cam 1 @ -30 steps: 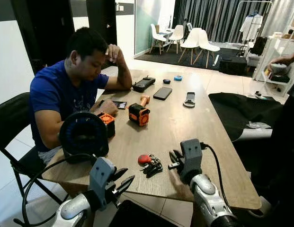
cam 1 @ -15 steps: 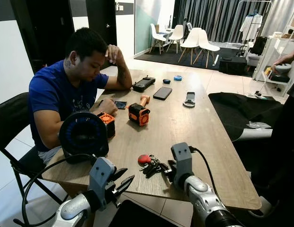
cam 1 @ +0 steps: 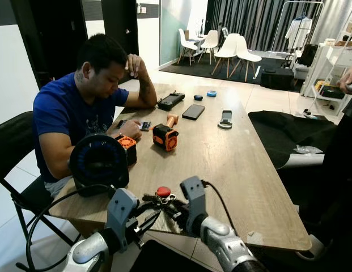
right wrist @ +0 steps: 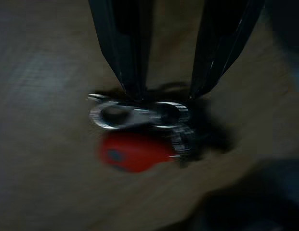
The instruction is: Hang keys on a hook
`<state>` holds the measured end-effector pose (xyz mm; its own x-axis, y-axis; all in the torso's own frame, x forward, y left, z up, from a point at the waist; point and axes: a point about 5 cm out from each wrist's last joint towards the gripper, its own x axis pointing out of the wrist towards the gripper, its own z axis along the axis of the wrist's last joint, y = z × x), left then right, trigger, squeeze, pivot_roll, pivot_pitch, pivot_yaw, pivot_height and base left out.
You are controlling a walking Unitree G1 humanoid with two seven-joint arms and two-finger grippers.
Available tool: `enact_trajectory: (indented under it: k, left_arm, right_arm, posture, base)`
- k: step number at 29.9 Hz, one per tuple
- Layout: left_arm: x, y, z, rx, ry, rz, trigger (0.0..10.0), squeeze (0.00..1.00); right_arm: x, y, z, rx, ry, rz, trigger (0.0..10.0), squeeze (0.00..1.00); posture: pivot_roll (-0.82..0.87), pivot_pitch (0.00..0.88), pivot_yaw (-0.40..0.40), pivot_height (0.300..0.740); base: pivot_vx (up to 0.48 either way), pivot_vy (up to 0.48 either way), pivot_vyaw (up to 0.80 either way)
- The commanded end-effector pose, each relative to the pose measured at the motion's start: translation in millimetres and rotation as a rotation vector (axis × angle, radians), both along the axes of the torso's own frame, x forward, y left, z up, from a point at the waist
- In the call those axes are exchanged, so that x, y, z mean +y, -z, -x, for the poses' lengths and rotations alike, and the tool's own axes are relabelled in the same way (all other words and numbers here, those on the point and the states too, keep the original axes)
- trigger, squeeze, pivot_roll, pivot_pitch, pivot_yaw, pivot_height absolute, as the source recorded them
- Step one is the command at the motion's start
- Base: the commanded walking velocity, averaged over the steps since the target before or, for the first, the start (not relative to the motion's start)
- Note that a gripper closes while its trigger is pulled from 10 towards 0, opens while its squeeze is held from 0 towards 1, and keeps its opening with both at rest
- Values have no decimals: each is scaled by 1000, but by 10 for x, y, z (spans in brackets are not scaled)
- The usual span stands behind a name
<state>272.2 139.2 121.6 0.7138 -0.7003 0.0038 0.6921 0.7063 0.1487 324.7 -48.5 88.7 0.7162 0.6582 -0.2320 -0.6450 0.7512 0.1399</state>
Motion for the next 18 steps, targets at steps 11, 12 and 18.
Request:
enact_trajectory:
  k: [11,12,18]
  left_arm:
    - [27,31,18,7,-1,-31,10000,0]
    - [25,30,17,7,-2,-30,10000,0]
    - [25,33,21,9,-3,-26,10000,0]
  right_arm:
    - [34,-43,86,-22,-25,-10,10000,0]
    - [-39,-76,46,-44,20,-17,10000,0]
    - [-500,-183,-147,-99,258,-51,10000,0]
  posture:
    - [43,66,-21,740]
    - [43,67,-21,740]
    - [37,70,-18,740]
  base:
    - [0,0,0]
    - [0,0,0]
    - [0,0,0]
